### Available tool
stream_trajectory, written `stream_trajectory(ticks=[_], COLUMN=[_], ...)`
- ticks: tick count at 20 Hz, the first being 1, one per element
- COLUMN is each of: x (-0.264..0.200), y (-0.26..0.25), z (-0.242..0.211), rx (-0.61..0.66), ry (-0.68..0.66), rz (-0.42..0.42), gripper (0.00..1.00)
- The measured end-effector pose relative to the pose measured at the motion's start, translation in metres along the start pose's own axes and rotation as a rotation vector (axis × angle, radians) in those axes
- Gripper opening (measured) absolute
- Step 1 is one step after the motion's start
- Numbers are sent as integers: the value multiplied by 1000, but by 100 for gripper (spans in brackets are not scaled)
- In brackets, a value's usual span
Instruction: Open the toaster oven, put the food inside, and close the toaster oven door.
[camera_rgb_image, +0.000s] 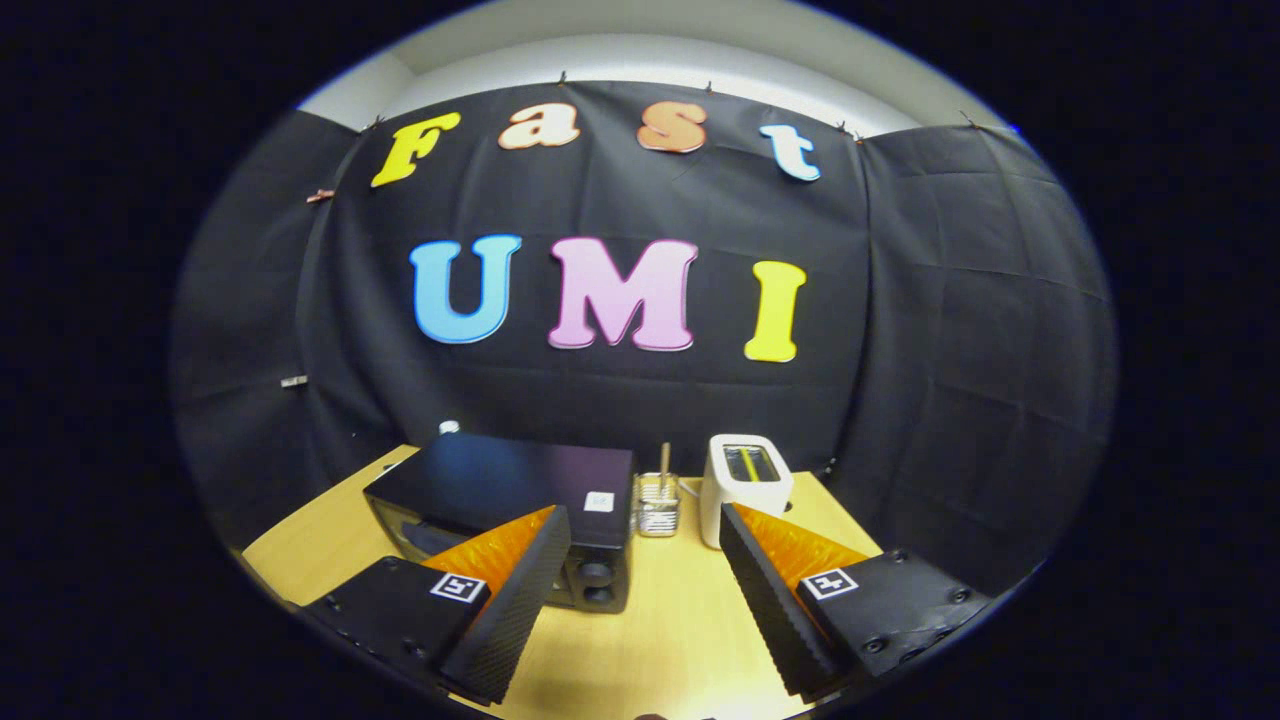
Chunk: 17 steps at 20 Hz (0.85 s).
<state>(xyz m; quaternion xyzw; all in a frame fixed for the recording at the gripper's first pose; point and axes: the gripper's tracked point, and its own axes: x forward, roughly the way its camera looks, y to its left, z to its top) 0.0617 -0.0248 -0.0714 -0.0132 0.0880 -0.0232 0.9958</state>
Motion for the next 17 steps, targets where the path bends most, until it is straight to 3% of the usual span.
stream_trajectory(ticks=[8, 17], x=[-18, -10], y=[-103, -95], z=[2, -5], rx=[135, 81], ry=[5, 38], rz=[-109, -18], gripper=[98, 98])
